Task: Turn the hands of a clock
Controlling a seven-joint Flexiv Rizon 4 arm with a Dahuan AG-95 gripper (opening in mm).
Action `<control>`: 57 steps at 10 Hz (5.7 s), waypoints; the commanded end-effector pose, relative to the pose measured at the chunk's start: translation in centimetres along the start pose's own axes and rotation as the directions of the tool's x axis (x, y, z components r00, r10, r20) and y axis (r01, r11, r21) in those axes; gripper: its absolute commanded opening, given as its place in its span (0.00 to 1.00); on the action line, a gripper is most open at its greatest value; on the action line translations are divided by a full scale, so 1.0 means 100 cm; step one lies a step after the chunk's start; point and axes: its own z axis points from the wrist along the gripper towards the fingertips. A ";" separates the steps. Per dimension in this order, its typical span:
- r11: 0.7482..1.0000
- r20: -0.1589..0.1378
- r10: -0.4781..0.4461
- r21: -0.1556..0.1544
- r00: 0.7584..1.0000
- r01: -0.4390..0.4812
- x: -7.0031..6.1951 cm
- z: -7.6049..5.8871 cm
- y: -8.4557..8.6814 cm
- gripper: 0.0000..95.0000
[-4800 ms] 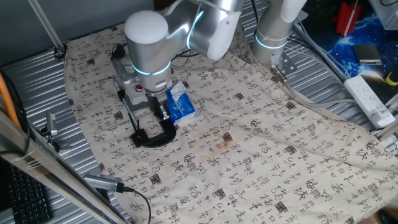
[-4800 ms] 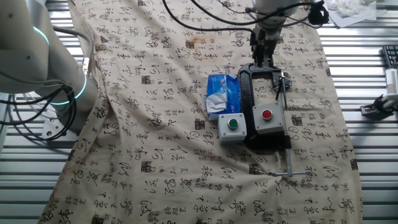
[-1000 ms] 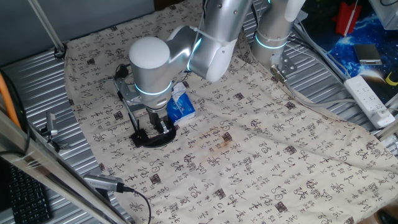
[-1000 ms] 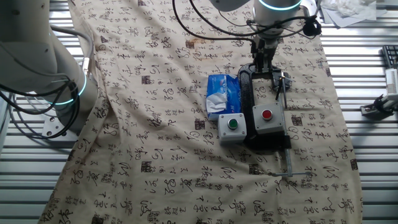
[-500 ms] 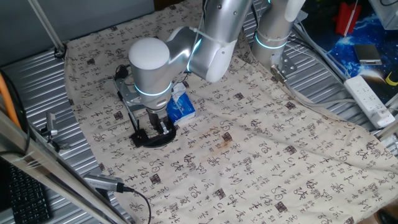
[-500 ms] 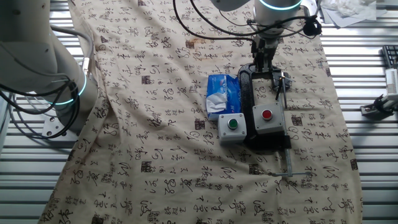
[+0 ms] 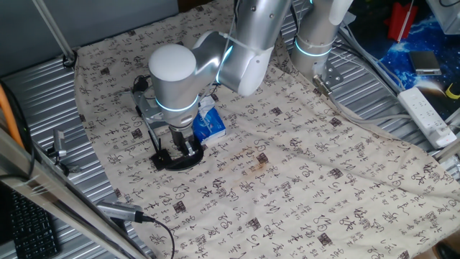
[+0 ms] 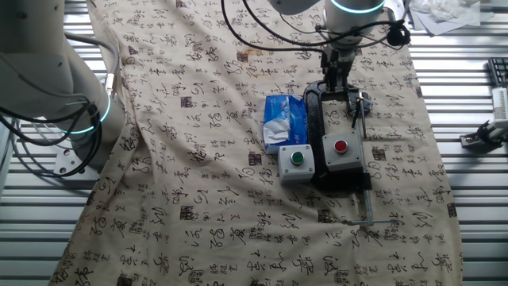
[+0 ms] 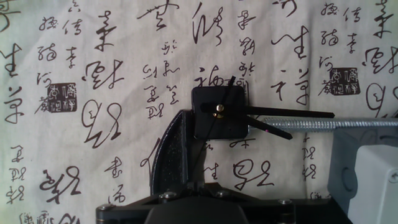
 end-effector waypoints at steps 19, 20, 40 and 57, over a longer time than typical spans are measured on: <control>1.000 -0.001 0.014 -0.003 1.000 -0.014 -0.021 0.005 0.011 0.00; 1.000 -0.001 0.016 -0.003 1.000 -0.016 -0.022 0.005 0.012 0.00; 0.999 -0.003 0.042 -0.003 0.999 -0.042 -0.049 0.010 0.031 0.00; 0.998 0.004 0.055 0.001 0.998 -0.055 -0.066 0.020 0.047 0.00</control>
